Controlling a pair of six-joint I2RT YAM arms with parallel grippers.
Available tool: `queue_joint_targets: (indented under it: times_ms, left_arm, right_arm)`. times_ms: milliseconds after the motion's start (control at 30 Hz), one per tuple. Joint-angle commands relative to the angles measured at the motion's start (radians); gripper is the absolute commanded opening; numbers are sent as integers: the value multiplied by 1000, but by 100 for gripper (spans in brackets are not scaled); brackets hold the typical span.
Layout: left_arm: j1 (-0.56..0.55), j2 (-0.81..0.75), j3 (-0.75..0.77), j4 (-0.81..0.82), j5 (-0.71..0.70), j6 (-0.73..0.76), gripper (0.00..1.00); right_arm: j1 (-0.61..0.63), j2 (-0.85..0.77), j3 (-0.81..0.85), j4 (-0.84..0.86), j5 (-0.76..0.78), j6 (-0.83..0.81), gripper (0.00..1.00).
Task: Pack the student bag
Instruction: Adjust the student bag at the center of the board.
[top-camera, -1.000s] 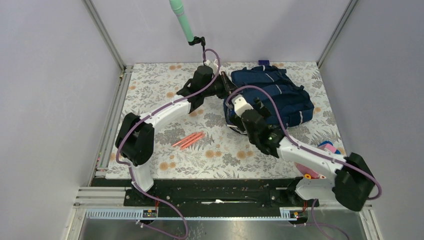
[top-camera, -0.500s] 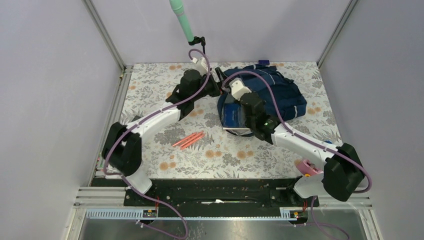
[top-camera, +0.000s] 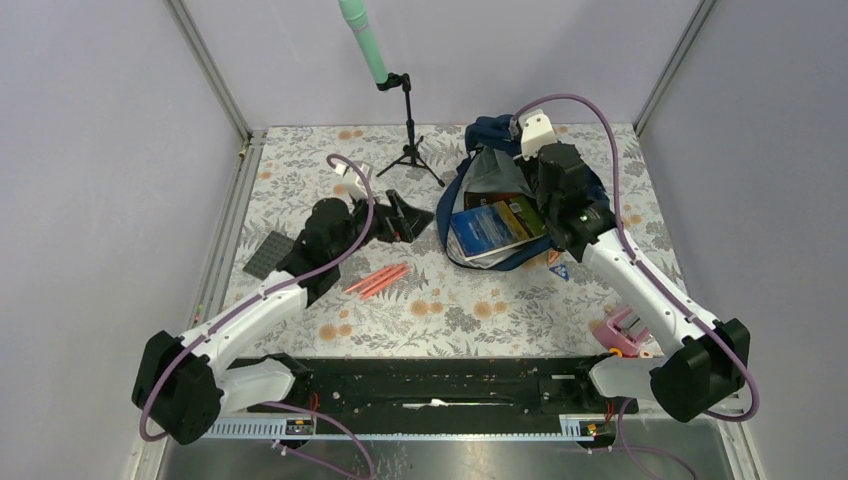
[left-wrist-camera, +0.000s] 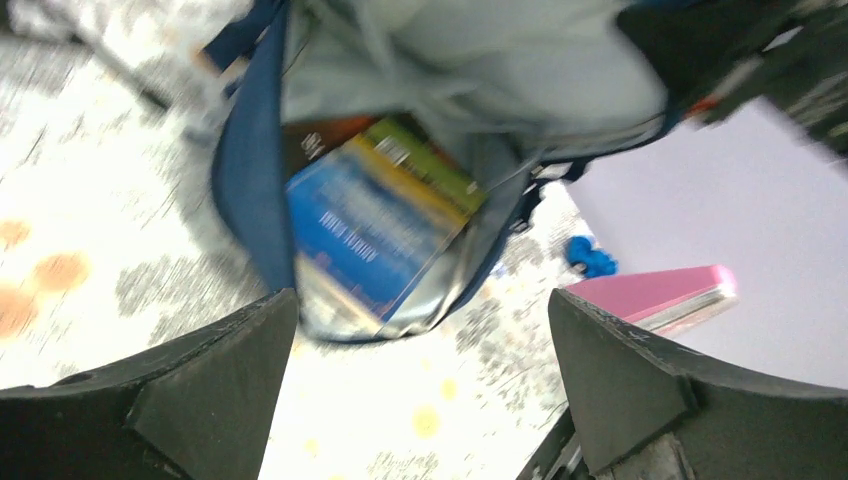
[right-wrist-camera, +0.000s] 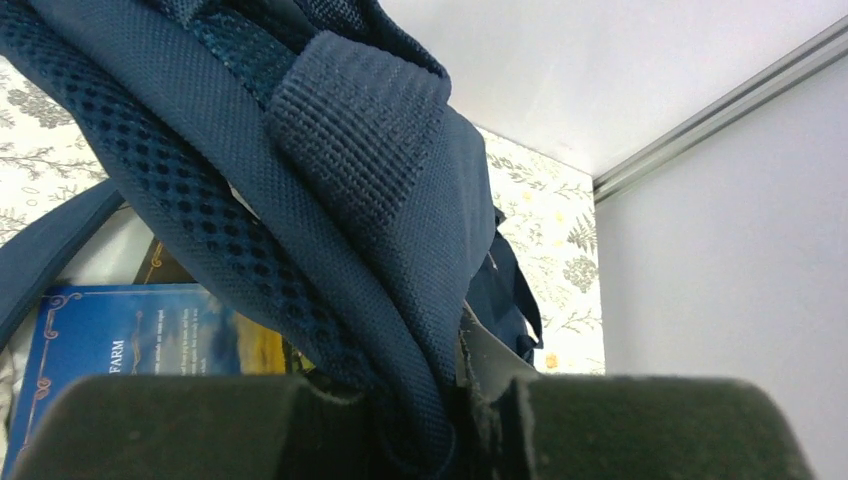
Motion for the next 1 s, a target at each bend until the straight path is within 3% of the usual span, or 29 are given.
queue_joint_targets:
  times_ms: [0,233,467,800,900,967]
  left_arm:
    - [44,-11,-140,36,-37,-16,99]
    - [81,151,-207,217,54,-93,99]
    - [86,458,-100,385,144,-190,96]
    - [69,642,34,364,168,-166,94]
    - [58,697,88,279,127,-128,77]
    - [48,717,120,226,104,-105,74]
  right_arm:
    - [-37,-37,117,129,-118,88,0]
    - [-65,-48,148,116,-186,155,0]
    - [-78,-59,149,108,-219,197,0]
    - [-87,-61,150,101,-238,212,0]
    - [-87,-62,150,100,-244,225,0]
    - [-88,-64,150,100,-249,232,0]
